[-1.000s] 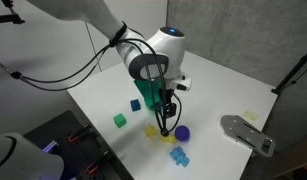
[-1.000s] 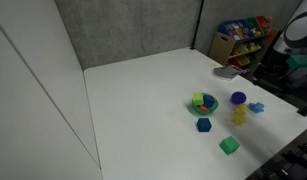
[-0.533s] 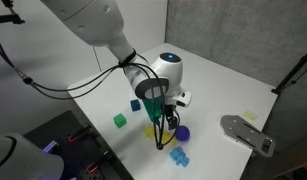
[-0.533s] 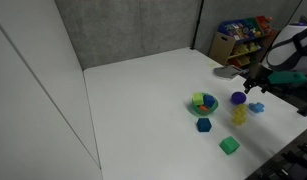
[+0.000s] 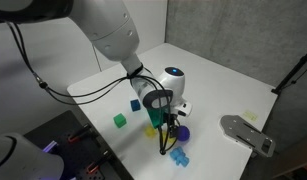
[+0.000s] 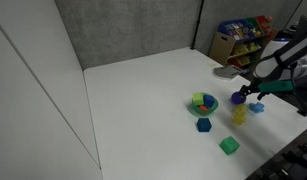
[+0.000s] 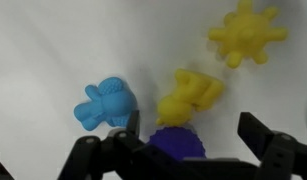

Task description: Put the yellow bear toy in the green bowl

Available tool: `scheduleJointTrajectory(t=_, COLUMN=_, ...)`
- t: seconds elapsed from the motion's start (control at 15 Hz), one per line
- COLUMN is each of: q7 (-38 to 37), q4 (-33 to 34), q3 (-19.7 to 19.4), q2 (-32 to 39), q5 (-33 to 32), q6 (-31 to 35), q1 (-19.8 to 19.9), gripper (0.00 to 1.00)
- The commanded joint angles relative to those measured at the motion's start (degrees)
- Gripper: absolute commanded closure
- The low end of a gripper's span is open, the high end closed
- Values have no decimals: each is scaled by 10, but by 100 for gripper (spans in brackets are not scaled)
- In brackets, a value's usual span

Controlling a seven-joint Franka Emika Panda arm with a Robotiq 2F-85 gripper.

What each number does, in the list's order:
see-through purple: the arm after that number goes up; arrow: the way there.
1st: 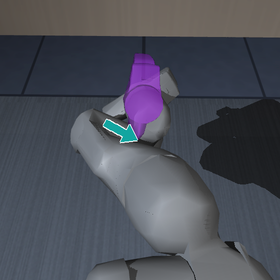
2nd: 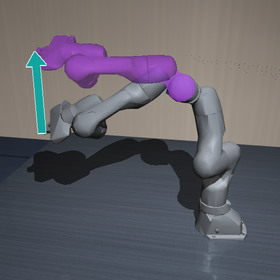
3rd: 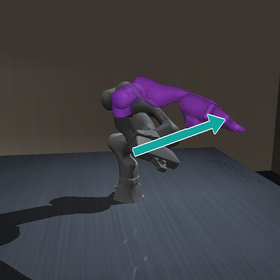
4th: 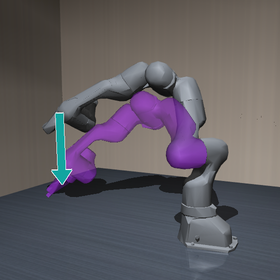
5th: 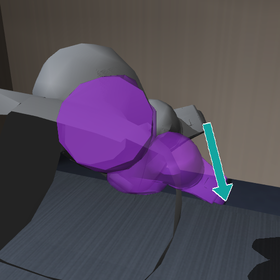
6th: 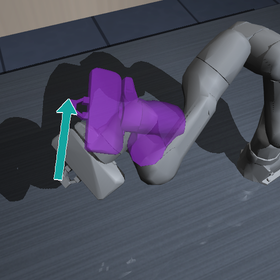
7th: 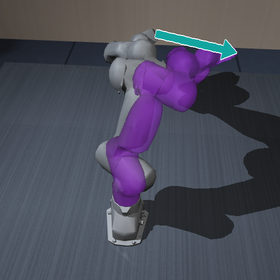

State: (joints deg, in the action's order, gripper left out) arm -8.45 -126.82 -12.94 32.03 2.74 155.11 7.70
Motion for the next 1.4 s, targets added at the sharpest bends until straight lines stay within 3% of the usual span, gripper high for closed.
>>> scheduleJointTrajectory(t=0.0, q7=-2, q4=2, q3=2, q2=0, q5=-3, q6=-2, q1=2, gripper=0)
scheduleJointTrajectory(t=0.07, q7=-28, q4=9, q3=-13, q2=11, q5=-10, q6=7, q1=-12, gripper=0)
scheduleJointTrajectory(t=0.47, q7=-60, q4=15, q3=5, q2=54, q5=32, q6=54, q1=2, gripper=0)
scheduleJointTrajectory(t=0.8, q7=-53, q4=20, q3=36, q2=91, q5=78, q6=127, q1=18, gripper=0)
scheduleJointTrajectory(t=1.27, q7=-46, q4=46, q3=52, q2=139, q5=98, q6=153, q1=30, gripper=0)
scheduleJointTrajectory(t=1.33, q7=-44, q4=48, q3=54, q2=143, q5=98, q6=157, q1=33, gripper=13)
